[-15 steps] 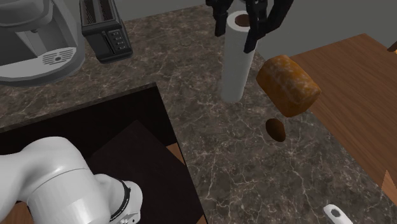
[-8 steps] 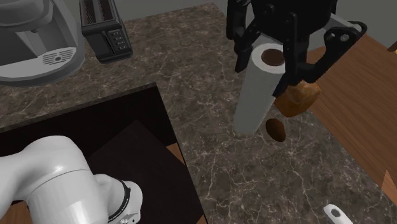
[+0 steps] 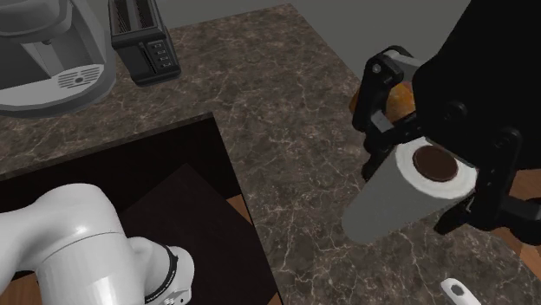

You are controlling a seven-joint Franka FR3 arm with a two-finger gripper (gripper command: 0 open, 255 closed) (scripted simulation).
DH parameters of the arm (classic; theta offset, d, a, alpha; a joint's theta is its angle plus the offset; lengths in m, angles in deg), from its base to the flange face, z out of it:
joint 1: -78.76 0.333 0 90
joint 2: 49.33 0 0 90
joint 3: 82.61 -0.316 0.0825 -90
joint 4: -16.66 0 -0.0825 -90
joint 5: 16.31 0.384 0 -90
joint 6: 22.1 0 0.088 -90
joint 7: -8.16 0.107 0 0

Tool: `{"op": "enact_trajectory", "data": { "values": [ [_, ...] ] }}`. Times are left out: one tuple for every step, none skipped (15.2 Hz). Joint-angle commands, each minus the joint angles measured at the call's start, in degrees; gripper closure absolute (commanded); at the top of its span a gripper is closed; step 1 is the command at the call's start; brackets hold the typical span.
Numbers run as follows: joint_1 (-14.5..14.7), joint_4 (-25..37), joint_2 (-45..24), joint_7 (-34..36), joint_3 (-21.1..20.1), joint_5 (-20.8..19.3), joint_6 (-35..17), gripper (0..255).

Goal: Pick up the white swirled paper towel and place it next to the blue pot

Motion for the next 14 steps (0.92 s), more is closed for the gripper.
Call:
{"op": "enact_trajectory", "data": {
  "values": [
    [-0.76, 0.34, -0.02, -3.04, 2.14, -0.99, -0.29, 255],
    [-1.1, 0.76, -0.29, -4.56, 3.28, -1.4, -0.46, 255],
    [-1.45, 1.24, -0.64, -6.11, 4.44, -1.77, -0.65, 255],
    [-1.77, 1.79, -1.05, -7.67, 5.63, -2.11, -0.85, 255],
    [-2.09, 2.4, -1.54, -9.26, 6.85, -2.39, -1.06, 255],
    [-2.4, 3.07, -2.11, -10.87, 8.09, -2.63, -1.29, 255],
    [-2.69, 3.81, -2.75, -12.5, 9.38, -2.81, -1.52, 255],
    [-2.95, 4.62, -3.47, -14.16, 10.71, -2.93, -1.77, 255],
    [-3.2, 5.5, -4.28, -15.84, 12.08, -2.97, -2.03, 255],
    [-3.46, 6.44, -5.19, -17.57, 13.48, -2.93, -2.3, 255],
    [-3.71, 7.46, -6.2, -19.34, 14.93, -2.79, -2.58, 255],
    [-3.96, 8.55, -7.31, -21.16, 16.44, -2.54, -2.87, 255],
    [-4.21, 9.72, -8.54, -23.03, 18.01, -2.18, -3.16, 255],
    [-4.47, 10.97, -9.89, -24.96, 19.65, -1.68, -3.45, 255]
  ]
}}
